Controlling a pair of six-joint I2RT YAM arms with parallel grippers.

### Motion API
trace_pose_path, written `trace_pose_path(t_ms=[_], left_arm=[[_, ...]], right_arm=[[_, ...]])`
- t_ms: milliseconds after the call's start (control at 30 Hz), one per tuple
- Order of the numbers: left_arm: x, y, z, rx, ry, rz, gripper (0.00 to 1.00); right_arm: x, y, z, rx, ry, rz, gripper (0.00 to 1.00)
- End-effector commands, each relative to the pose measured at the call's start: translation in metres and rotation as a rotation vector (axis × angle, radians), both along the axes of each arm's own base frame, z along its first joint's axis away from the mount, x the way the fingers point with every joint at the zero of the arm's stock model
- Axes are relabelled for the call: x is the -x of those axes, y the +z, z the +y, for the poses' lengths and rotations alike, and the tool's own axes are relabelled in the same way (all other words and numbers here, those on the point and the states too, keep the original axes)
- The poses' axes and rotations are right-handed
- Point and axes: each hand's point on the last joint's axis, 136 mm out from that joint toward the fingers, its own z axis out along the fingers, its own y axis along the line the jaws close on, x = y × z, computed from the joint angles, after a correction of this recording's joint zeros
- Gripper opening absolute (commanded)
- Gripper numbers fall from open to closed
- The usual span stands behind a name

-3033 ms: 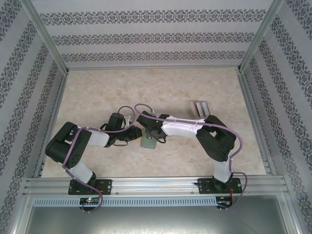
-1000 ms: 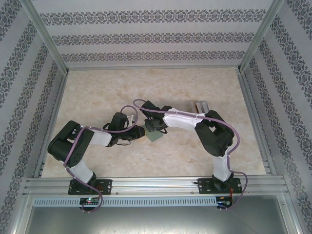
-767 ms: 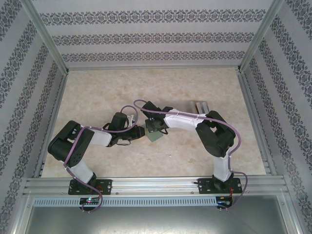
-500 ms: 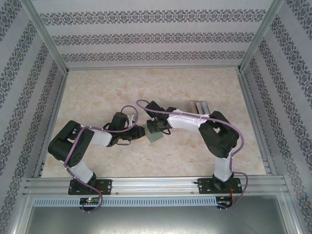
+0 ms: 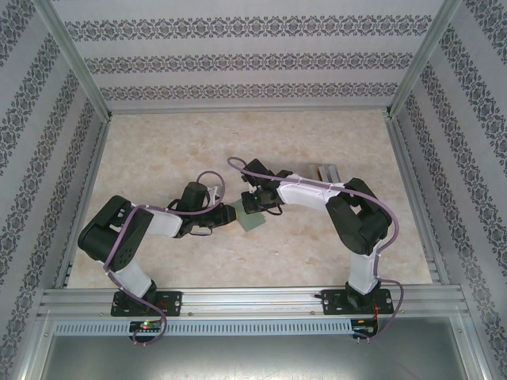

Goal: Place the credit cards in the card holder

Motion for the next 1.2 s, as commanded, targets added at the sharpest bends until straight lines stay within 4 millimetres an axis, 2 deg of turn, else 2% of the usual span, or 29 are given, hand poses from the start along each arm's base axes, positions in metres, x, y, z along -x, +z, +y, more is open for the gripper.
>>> trace_pose_path(t_ms=[0, 300, 467, 600, 900, 967, 1167], left_arm=[[0.016, -0.029, 0.004, -0.085, -0.016, 0.079, 0.24], [0.014, -0.032, 0.003, -0.086, -0.011, 0.087, 0.24], [0.014, -0.033, 0.002, -0.082, -0.013, 0.096, 0.24], [0.014, -0.034, 0.002, -0.083, -0.013, 0.1, 0.23], [0.014, -0.035, 0.001, -0.08, -0.012, 0.107, 0.24], [0.014, -0.036, 0.002, -0.079, -0.009, 0.109, 0.24], [0.013, -0.037, 0.002, -0.083, -0.006, 0.112, 0.23]], right_arm=[[0.009, 0.004, 0.001, -0.029, 0.029, 0.02, 0.25], [0.005, 0.006, -0.008, -0.062, 0.009, 0.033, 0.28], [0.004, 0.006, -0.01, -0.06, 0.004, 0.038, 0.21], [0.006, 0.005, -0.009, -0.068, 0.007, 0.041, 0.11], [0.011, 0.006, -0.008, -0.078, 0.043, 0.06, 0.05], [0.012, 0.006, -0.009, -0.074, 0.053, 0.064, 0.06], [0.014, 0.006, -0.013, -0.052, 0.066, 0.058, 0.24]])
